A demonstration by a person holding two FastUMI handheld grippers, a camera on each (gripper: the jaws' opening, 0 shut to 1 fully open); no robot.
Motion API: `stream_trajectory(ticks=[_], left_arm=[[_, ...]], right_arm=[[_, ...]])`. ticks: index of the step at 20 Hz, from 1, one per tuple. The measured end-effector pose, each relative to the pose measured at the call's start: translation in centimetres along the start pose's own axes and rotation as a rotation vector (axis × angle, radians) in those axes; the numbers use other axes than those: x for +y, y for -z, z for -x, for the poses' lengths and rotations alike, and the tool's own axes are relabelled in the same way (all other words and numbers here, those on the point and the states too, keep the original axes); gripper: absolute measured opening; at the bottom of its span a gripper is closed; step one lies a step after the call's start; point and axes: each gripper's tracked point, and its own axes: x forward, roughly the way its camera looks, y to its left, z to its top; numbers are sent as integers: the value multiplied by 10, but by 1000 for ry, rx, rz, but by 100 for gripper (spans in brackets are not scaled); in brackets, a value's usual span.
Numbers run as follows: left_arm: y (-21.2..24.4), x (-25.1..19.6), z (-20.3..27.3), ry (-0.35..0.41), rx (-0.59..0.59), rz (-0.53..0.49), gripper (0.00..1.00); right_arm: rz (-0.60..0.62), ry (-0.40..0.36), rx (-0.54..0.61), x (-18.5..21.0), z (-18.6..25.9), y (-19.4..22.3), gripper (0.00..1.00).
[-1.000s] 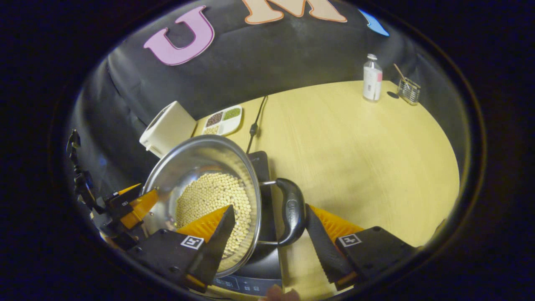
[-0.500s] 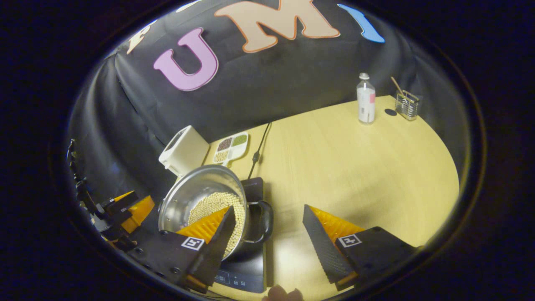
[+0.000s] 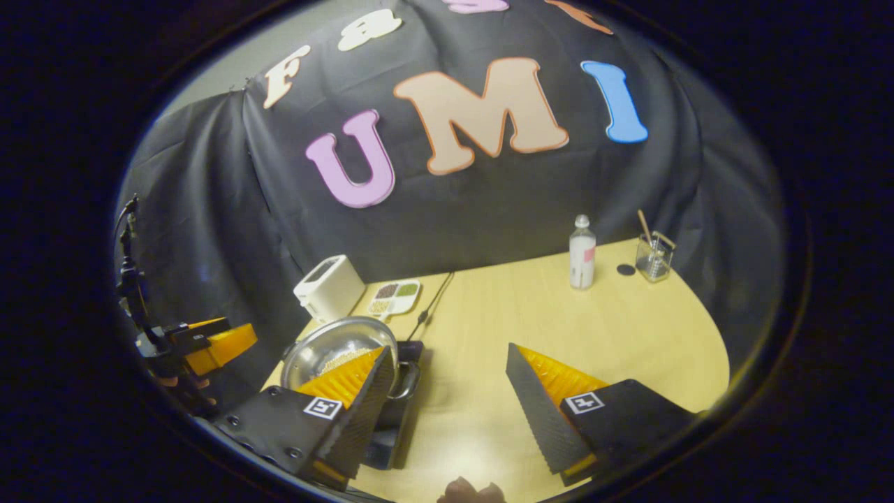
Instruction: First push the handle of the pot to place it horizontally, then grasp the pot with both hands and set it on the induction cooktop.
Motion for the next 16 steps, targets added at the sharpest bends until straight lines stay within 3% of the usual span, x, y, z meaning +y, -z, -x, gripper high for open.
stream_trajectory(ticks=[1, 2, 3, 4, 7, 8, 9, 10, 16], left_arm=[[-14, -7, 0, 3, -29, -3, 98], [-33, -16, 8, 16, -69, -9, 100], [-52, -22, 18, 27, -118, -19, 98], [-71, -30, 28, 39, -165, -36, 98], [-103, -45, 62, 60, -257, -69, 97], [-111, -48, 75, 66, -279, -57, 97], [-116, -49, 88, 73, -295, -37, 100], [-120, -51, 102, 79, -311, -14, 100], [-130, -73, 175, 151, -393, 73, 98]], right_arm=[[21, 0, -32, -1, 11, -15, 92], [41, 5, -66, -3, 23, -28, 99], [52, 5, -102, 0, 34, -44, 92], [55, 4, -138, 6, 46, -56, 99], [57, 16, -215, 16, 81, -86, 99], [65, 27, -231, 17, 94, -92, 92], [77, 39, -247, 18, 109, -98, 99], [94, 48, -273, 22, 127, -104, 92], [142, 136, -376, 18, 231, -119, 92]])
